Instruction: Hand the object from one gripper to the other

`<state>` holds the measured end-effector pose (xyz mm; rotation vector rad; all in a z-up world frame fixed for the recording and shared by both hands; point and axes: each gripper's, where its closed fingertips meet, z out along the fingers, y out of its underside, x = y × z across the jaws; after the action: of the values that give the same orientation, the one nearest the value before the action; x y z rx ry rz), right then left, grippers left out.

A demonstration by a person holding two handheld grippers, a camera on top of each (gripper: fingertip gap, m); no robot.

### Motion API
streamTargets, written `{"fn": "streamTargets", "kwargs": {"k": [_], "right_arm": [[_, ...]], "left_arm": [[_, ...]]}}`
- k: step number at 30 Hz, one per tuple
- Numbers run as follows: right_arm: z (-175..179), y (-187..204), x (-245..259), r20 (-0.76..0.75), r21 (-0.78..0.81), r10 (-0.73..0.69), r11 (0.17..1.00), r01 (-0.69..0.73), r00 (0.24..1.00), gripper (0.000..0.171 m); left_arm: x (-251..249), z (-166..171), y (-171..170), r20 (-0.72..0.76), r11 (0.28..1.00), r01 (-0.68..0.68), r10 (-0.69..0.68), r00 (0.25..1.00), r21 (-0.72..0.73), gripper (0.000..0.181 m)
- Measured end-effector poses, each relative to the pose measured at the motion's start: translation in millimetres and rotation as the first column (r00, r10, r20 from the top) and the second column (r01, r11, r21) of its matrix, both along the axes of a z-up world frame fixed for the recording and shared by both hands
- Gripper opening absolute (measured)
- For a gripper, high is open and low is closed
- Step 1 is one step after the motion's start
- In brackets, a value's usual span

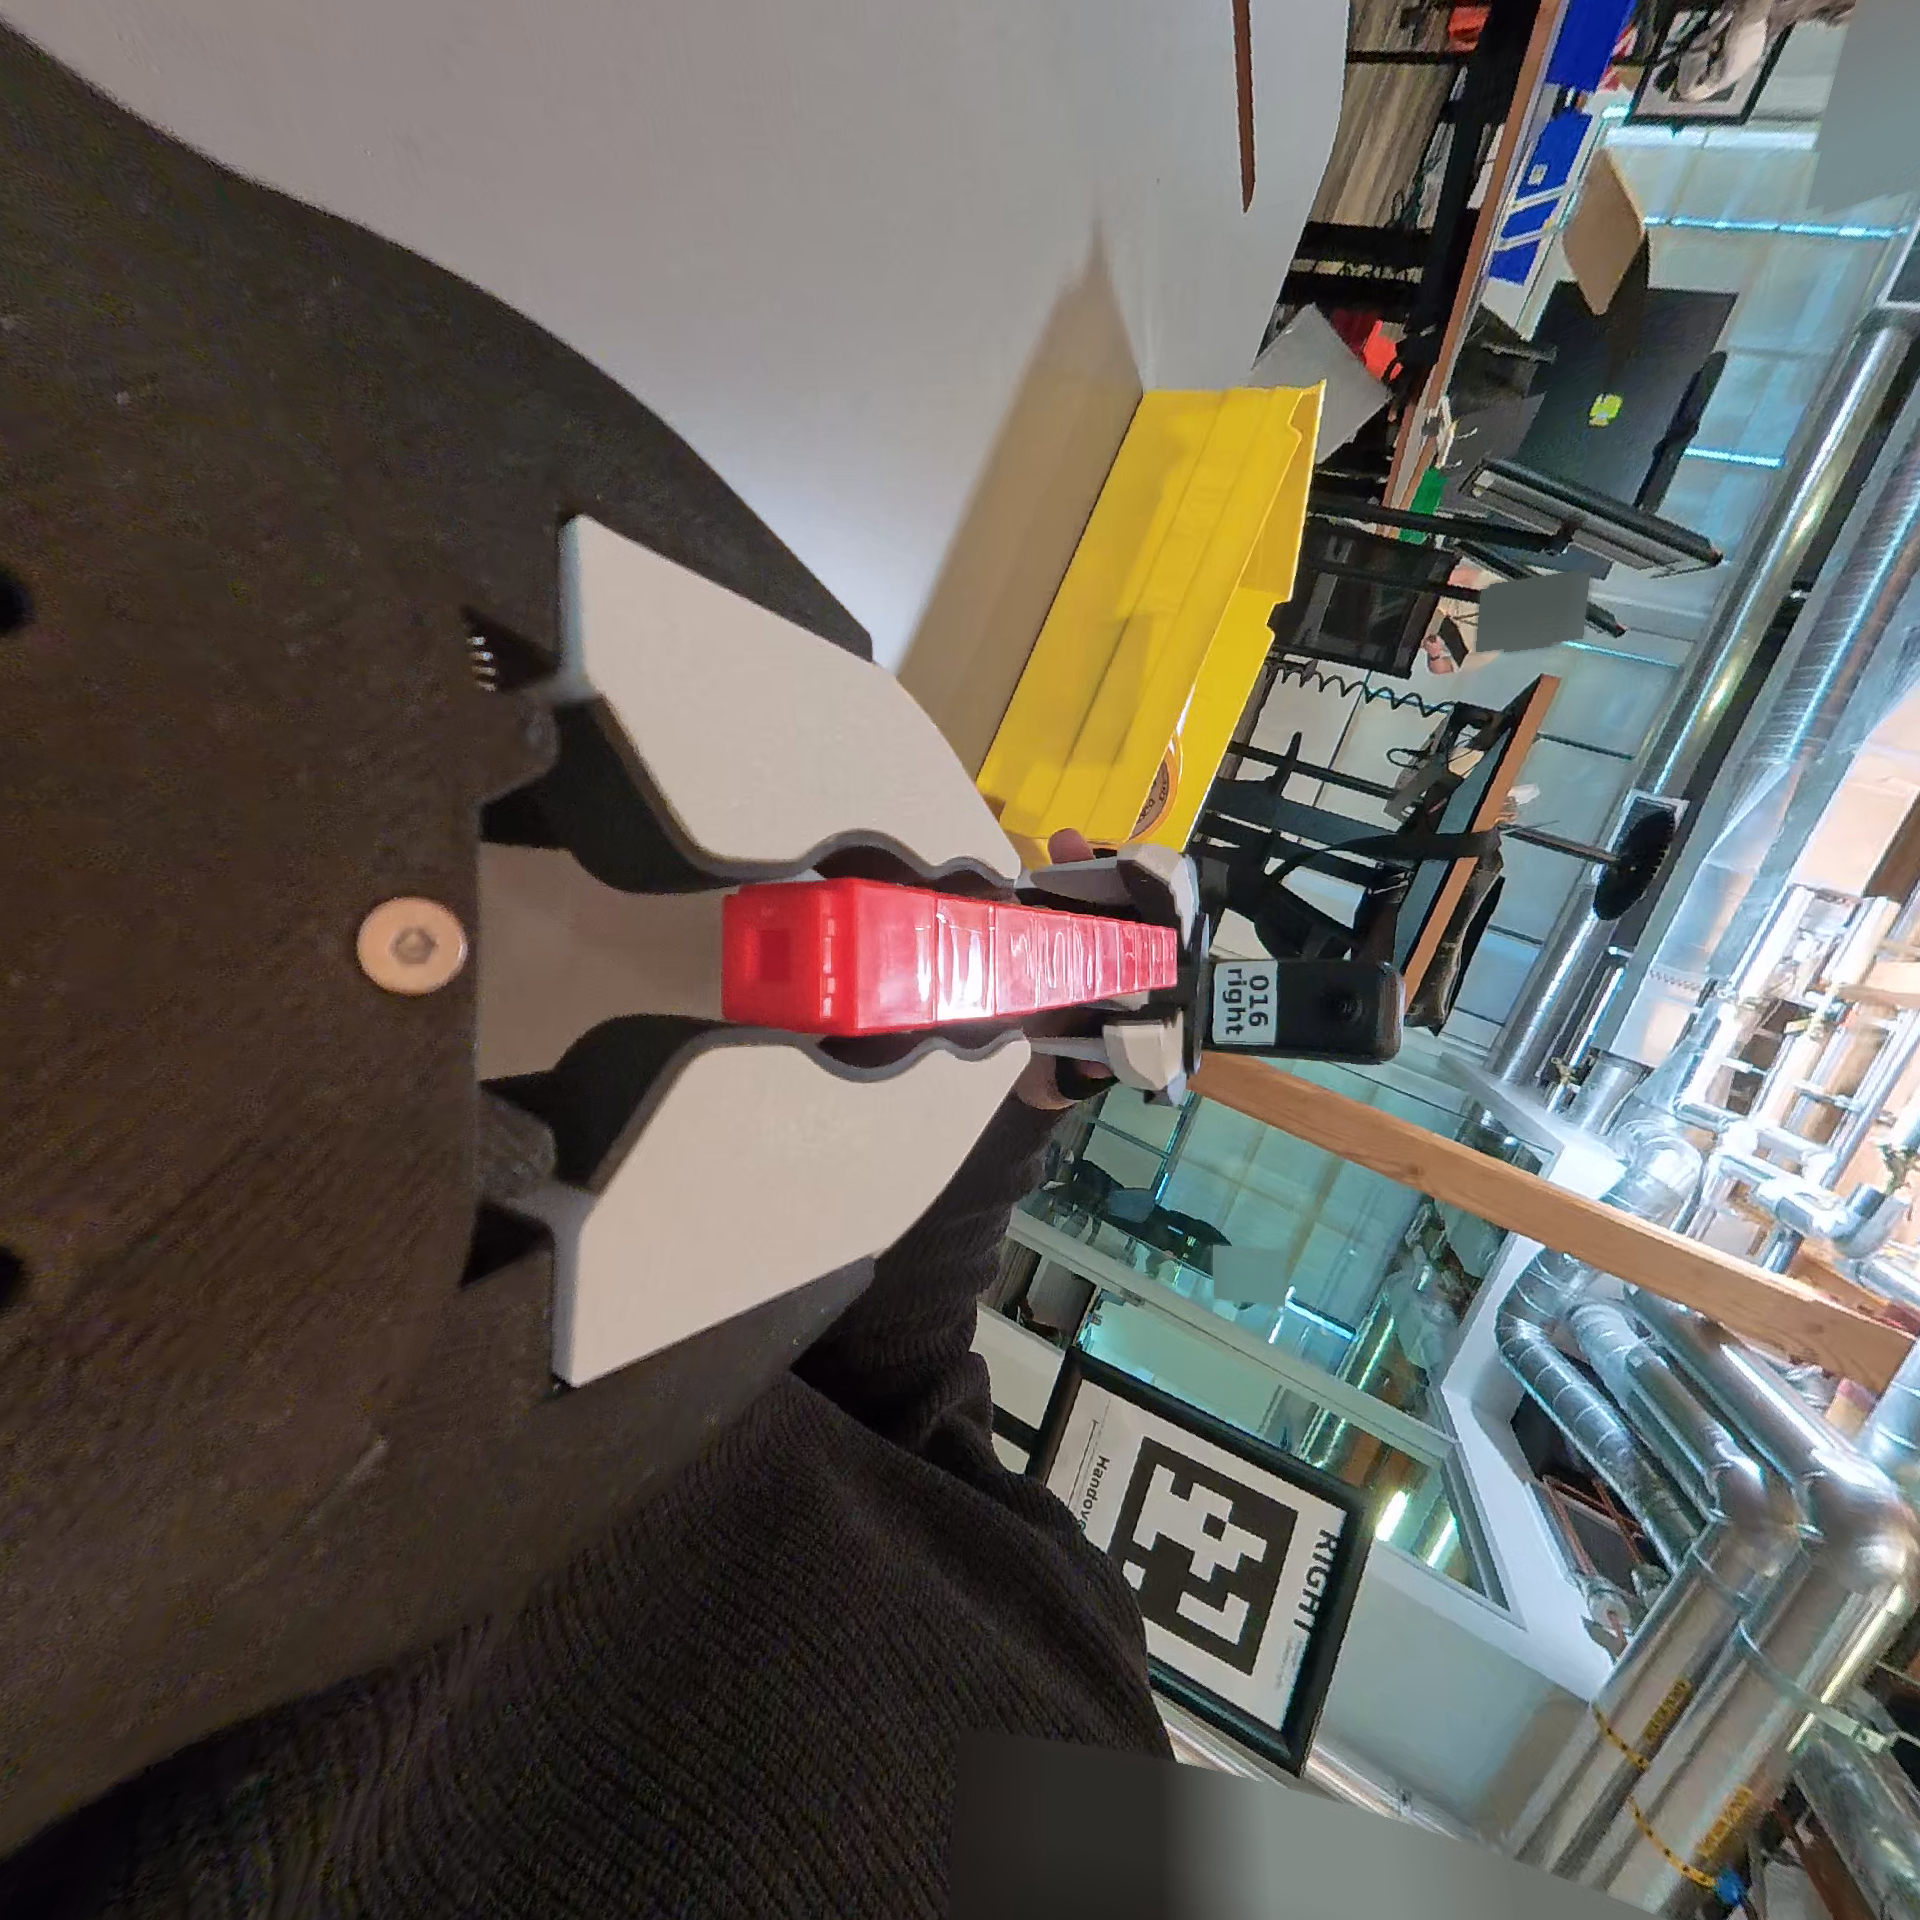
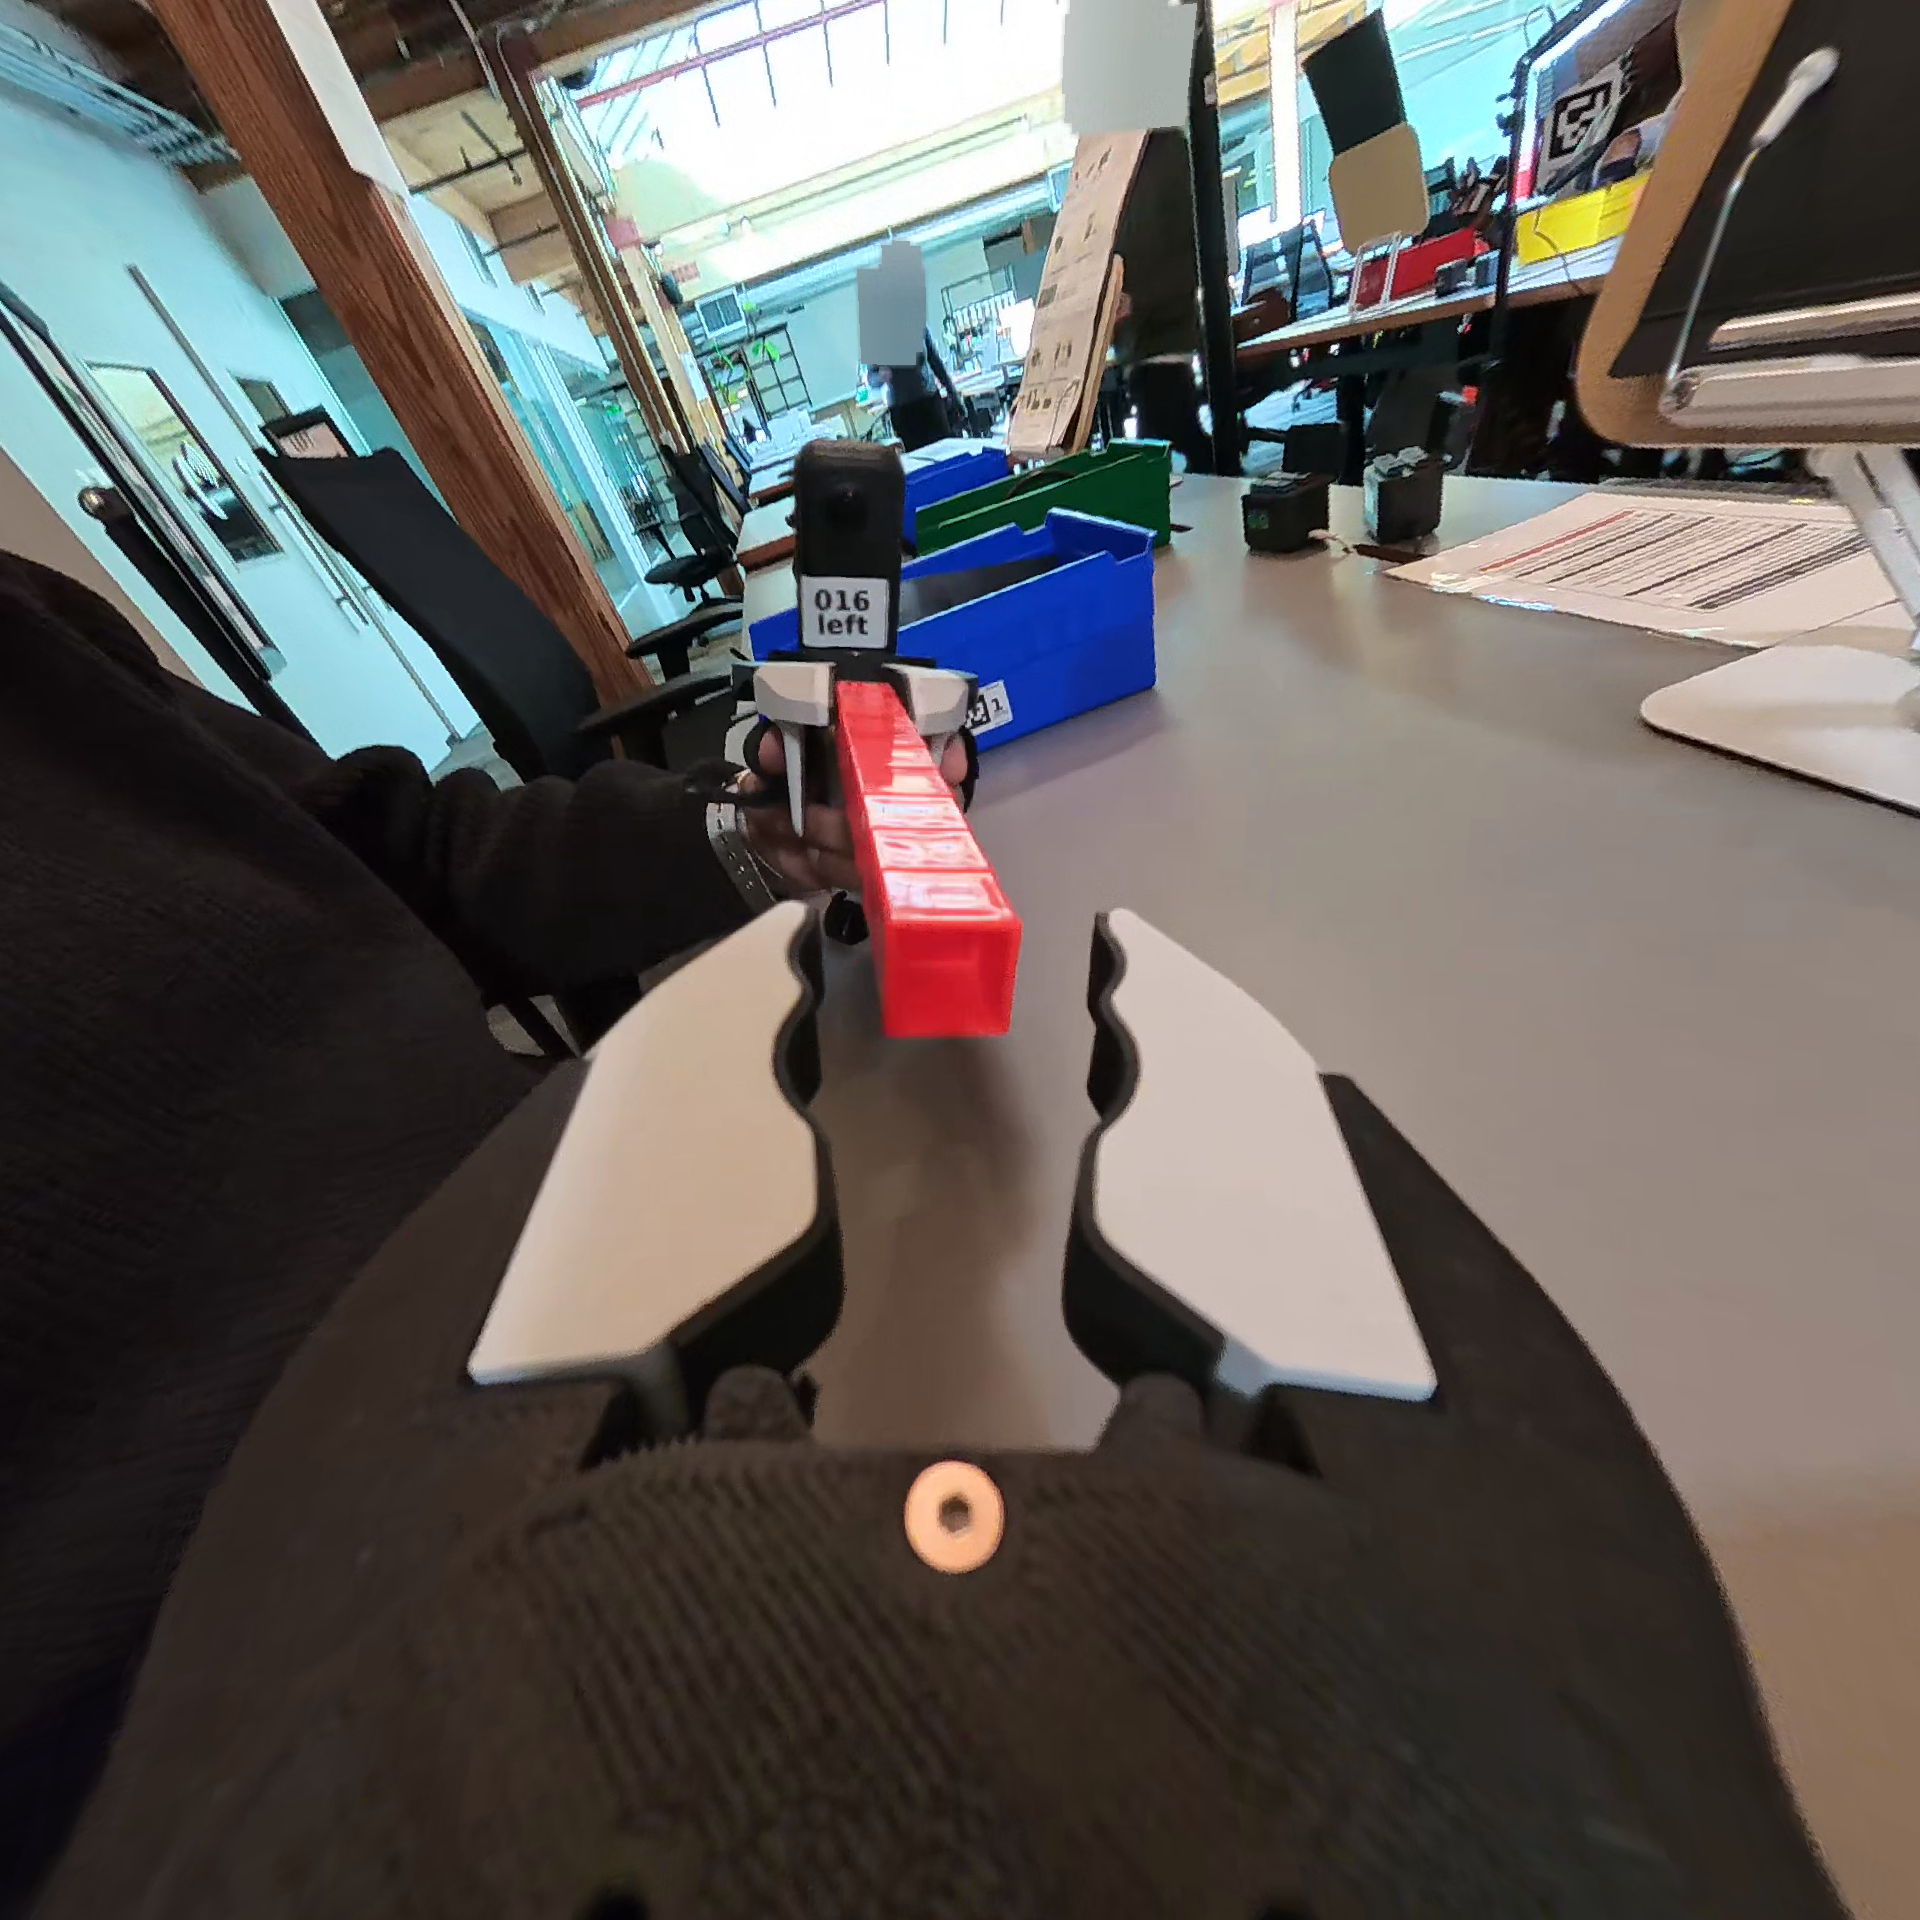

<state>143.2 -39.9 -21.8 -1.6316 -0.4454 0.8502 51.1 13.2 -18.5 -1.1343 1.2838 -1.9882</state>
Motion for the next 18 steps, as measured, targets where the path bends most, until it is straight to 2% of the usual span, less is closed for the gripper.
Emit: {"fn": "streamTargets", "kwargs": {"k": [5, 12, 18], "right_arm": [[-6, 1, -14, 0.038, 0.002, 0.021, 1.0, -0.021, 0.999, 0.044], [-9, 0, -30, 0.02, -0.012, 0.063, 0.998, -0.063, 0.998, 0.029], [-6, 0, -32, -0.023, -0.013, 0.075, 0.997, -0.075, 0.997, 0.024]], "left_arm": [[1, -2, -5, -0.01, 1.0, 0.019, -0.019, 1.0, -0.001, 0.023], [3, -3, -13, -0.016, 0.999, 0.044, -0.044, 0.999, -0.003, 0.023], [3, -2, -12, -0.008, 0.999, 0.04, -0.04, 0.999, -0.006, 0.023]]}}
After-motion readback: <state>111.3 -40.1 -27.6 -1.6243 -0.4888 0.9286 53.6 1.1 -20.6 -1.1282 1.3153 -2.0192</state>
